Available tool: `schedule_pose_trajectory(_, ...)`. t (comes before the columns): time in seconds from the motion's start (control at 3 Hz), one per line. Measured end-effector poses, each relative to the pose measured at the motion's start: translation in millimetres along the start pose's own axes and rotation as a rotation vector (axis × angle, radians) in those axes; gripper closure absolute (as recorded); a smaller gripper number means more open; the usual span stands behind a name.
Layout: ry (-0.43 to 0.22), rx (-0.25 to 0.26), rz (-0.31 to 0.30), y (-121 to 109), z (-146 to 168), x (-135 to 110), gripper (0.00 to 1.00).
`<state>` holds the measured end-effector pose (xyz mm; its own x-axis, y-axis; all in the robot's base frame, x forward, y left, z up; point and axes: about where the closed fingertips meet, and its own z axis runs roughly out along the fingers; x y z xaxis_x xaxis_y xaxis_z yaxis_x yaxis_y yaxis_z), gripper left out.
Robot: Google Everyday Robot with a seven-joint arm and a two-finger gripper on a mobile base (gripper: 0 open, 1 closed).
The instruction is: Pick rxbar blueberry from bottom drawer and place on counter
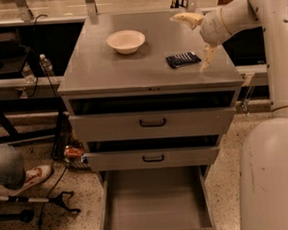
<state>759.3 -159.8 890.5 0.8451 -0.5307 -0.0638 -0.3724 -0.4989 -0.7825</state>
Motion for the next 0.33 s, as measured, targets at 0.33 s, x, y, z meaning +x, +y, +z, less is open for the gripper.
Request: schedule_pose_trajectory(0.33,0.067,0.069,0.026,-5.6,-29.4,15.7,0.00)
